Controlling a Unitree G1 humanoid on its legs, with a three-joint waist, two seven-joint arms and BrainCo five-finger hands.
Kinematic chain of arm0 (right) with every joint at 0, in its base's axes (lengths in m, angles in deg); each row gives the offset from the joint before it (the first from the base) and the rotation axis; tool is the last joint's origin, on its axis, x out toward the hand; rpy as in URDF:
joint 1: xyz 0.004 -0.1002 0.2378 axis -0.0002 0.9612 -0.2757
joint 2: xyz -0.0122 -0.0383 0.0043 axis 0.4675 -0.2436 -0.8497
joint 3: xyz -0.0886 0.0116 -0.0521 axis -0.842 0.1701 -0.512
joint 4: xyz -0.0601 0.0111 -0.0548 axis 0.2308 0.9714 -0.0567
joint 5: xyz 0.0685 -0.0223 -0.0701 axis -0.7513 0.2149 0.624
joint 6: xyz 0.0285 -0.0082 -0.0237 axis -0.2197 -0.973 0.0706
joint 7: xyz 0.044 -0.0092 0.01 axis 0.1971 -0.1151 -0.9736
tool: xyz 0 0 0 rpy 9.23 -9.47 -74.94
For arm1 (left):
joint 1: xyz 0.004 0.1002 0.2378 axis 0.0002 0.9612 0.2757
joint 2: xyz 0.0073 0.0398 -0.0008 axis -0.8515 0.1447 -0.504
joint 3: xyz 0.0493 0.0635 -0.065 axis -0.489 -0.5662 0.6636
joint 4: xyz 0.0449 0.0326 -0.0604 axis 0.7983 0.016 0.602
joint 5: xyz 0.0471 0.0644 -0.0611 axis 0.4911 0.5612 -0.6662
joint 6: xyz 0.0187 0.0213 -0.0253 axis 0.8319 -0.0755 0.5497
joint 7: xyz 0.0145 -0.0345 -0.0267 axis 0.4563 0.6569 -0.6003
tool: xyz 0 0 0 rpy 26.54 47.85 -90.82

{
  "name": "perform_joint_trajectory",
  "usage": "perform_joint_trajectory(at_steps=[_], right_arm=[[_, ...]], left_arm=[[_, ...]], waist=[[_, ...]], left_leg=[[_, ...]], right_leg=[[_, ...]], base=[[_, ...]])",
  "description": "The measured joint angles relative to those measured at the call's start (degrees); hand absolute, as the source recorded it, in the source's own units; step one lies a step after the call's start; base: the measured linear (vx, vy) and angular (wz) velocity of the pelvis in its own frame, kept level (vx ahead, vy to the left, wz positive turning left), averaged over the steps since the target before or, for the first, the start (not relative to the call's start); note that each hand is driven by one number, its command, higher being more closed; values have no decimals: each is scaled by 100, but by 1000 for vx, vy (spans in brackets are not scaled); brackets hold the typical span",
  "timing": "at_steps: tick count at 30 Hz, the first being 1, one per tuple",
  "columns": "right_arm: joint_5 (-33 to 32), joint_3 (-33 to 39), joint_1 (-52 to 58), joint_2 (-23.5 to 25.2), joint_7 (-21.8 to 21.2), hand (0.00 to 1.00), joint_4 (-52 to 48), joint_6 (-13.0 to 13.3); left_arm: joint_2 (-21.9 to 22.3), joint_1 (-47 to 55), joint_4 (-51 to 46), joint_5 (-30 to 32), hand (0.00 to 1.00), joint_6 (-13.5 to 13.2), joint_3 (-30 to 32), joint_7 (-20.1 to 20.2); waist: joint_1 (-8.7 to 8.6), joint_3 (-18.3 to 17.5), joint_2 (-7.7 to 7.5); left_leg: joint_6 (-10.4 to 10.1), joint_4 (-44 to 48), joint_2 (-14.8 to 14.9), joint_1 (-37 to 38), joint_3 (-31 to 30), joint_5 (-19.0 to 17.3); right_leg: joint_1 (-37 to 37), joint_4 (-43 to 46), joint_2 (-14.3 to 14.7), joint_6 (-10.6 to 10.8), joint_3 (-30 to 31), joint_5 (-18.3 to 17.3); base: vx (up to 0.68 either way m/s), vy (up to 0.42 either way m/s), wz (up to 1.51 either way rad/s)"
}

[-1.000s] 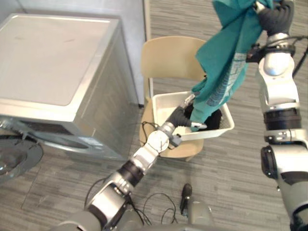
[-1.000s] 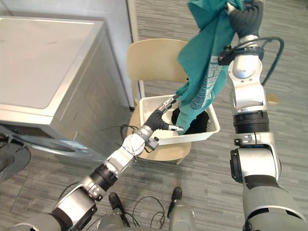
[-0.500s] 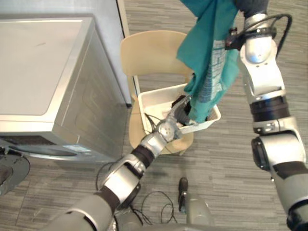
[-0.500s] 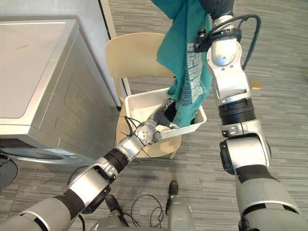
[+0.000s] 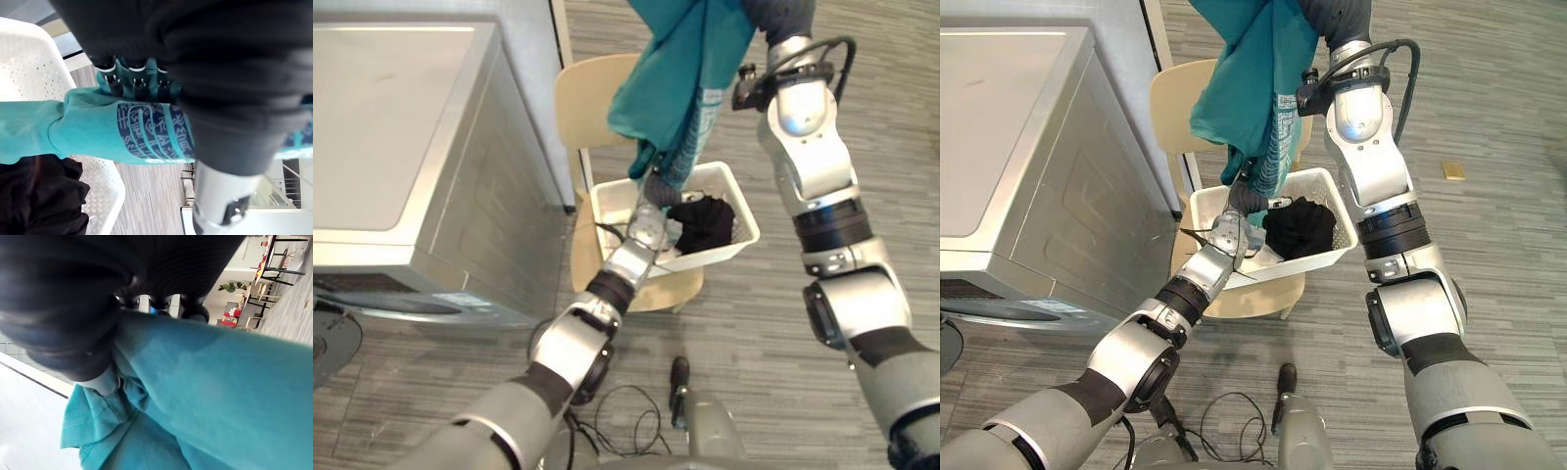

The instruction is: Pick up the laundry basket with both hands and put the clothes into the washing machine.

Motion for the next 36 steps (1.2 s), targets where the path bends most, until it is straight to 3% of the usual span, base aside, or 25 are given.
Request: perform_joint_trajectory(at_steps=[4, 5, 12, 16, 30, 31, 36], right_arm=[[-159, -124, 286, -10, 1, 100, -179, -1], [-172, -173, 317, -10, 0, 100, -183, -1], [-526, -218, 888, 35, 1, 100, -759, 46], [-649, -217, 1251, 94, 6, 100, -1070, 199], [-675, -41, 1863, 150, 10, 100, -1261, 274], [-676, 44, 1966, 154, 11, 0, -1302, 282], [-669, 178, 2368, 154, 11, 0, -1689, 347]], left_arm=[[0, 0, -1, -577, 0, -5, -169, 12], [0, -1, -4, -624, 100, -5, -186, 12], [-2, -5, -238, -1015, 100, -122, -191, -55], [-2, -59, -330, -1190, 100, -235, -184, -139], [-140, -66, -452, -1049, 100, -303, -189, -154], [-166, -16, -497, -943, 100, -304, -189, -157], [-353, 264, -910, -933, 100, -357, -150, -168]], waist=[[-10, 0, -40], [-16, 0, -40], [-20, 1, -40], [-24, 1, -40], [-27, 1, -39], [-25, 1, -38], [-27, 0, -35]], left_leg=[[0, 3, -7, -22, -32, 0], [0, 3, -7, -24, -36, 0], [-1, 5, -6, -35, -27, -2], [-12, 6, -5, -34, 5, -13], [-11, 6, 13, 30, -3, -16], [-8, 6, 12, 47, -8, -26], [-11, 7, 10, 59, -6, -46]], right_leg=[[5, -7, -8, 1, -27, -1], [6, -8, -8, 1, -30, -1], [6, -54, 5, 3, -10, 3], [6, -132, 26, 11, 30, 42], [98, -324, 87, 0, 103, 148], [159, -408, 96, 13, 92, 188], [166, -426, 98, 19, 101, 196]], base=[[7, 18, 3], [0, 0, 0], [0, 2, -1], [2, 9, -6], [2, 18, -3], [0, 0, 0], [-2, 13, 0]])
